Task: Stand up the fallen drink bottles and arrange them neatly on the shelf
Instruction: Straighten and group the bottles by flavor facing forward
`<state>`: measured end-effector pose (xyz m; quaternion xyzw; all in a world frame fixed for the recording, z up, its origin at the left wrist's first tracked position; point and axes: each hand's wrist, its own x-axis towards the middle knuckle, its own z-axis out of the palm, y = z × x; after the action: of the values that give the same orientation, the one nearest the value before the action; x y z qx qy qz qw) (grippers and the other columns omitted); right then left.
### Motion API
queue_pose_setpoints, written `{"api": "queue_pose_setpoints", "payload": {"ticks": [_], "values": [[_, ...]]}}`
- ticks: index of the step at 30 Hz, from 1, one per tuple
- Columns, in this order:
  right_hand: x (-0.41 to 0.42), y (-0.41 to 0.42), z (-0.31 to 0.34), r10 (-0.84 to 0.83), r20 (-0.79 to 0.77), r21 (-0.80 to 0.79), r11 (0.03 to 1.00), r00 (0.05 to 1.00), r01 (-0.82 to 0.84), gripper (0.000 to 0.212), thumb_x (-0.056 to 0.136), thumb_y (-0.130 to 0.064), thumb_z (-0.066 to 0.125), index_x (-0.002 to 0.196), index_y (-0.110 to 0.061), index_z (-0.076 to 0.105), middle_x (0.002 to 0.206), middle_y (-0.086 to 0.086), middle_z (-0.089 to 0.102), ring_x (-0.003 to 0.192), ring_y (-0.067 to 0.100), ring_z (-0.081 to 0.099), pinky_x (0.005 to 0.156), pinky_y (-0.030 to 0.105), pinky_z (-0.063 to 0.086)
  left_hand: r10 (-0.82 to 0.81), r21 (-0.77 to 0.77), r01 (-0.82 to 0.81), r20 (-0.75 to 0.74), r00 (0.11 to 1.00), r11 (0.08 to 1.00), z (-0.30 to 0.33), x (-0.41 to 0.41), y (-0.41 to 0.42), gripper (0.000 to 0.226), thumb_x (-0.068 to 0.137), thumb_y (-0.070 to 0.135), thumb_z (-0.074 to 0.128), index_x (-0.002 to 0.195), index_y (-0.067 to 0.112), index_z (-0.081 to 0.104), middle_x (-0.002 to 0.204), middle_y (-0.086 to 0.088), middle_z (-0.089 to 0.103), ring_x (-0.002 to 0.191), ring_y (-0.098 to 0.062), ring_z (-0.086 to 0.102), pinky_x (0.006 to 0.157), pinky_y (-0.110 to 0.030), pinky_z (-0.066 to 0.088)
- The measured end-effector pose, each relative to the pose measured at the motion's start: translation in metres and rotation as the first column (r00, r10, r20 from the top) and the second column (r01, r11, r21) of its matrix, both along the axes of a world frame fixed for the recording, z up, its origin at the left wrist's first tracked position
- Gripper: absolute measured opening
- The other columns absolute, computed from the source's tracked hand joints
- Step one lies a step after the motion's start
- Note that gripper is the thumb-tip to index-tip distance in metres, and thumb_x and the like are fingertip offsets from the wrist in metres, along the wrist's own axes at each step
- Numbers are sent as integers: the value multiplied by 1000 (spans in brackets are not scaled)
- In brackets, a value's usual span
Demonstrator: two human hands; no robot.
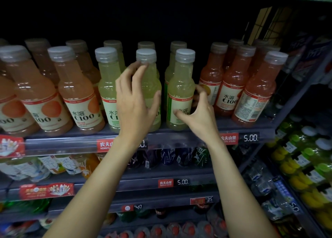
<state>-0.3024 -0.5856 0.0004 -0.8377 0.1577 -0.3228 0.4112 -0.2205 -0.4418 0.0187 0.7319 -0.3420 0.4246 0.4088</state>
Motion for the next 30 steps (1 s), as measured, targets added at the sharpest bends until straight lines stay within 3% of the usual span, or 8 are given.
{"api": "queue_pose_setpoints", "payload": {"ticks": [2, 7, 11, 14, 17, 22, 25, 30], "values": [[0, 0, 1, 18, -5, 21, 1000, 1000, -17, 80, 75, -23, 78, 139, -23, 30, 124, -7, 52, 108, 4, 49, 85, 18, 39, 5, 20, -5, -41, 999, 1000, -2, 1, 3, 58, 87, 21, 69, 134, -4, 45, 132, -22, 48, 119, -31, 47, 101, -28, 35], [-3, -8, 4, 80, -47, 14, 997, 996, -79, 75, 80, -28, 74, 140, -26, 28, 124, -11, 50, 110, 14, 56, 89, 33, 50, 28, 78, -23, -65, 997, 997, -8, 1, 5, 66, 87, 18, 70, 140, -3, 38, 135, -21, 46, 123, -28, 44, 103, -20, 30], [-1, -9, 4, 90, -41, 6, 996, 995, -90, 76, 79, -31, 75, 139, -26, 30, 131, -3, 53, 115, 13, 54, 93, 38, 50, 52, 46, -52, 8, 999, 998, -8, -4, 2, 53, 89, 22, 66, 135, 3, 46, 131, -19, 51, 121, -30, 47, 100, -33, 38], [-2, -12, 5, 148, -28, 70, 987, 989, -146, 72, 79, -26, 75, 138, -25, 32, 124, -2, 57, 109, 9, 57, 89, 31, 51, 74, 99, -84, 101, 992, 992, -4, -11, -9, 43, 89, 29, 64, 127, 11, 57, 128, -9, 58, 120, -27, 46, 98, -34, 36], [-4, -20, 16, 76, 119, 131, 987, 990, -92, 57, 84, -8, 65, 133, -21, 41, 121, 0, 57, 105, 10, 57, 87, 25, 47, 101, 222, -138, 172, 980, 965, -3, -14, -21, 44, 86, 39, 65, 123, 15, 59, 132, -4, 57, 124, -23, 41, 98, -37, 33], [30, -39, 53, 9, 283, -33, 999, 959, 0, 36, 91, -3, 52, 126, -9, 50, 126, 6, 56, 111, 12, 56, 90, 17, 47, 218, 337, -276, 198, 956, 900, -6, -13, -28, 64, 81, 52, 58, 130, 11, 50, 137, -12, 53, 128, -29, 33, 99, -41, 23], [61, -48, 67, 59, 171, 6, 998, 984, -60, 36, 94, -10, 54, 128, -4, 48, 126, 8, 57, 110, 10, 53, 86, 7, 43, 252, 361, -315, 212, 944, 878, -9, -13, -31, 74, 80, 52, 64, 136, 7, 45, 130, -10, 58, 130, -25, 30, 99, -41, 20], [78, -52, 66, 178, 26, 131, 975, 984, -180, 47, 89, -11, 62, 133, -7, 45, 123, 10, 60, 107, 13, 58, 81, 15, 49, 237, 360, -308, 230, 944, 881, -11, -11, -31, 77, 78, 47, 71, 138, 4, 46, 119, -7, 64, 126, -21, 36, 102, -41, 19]]}}
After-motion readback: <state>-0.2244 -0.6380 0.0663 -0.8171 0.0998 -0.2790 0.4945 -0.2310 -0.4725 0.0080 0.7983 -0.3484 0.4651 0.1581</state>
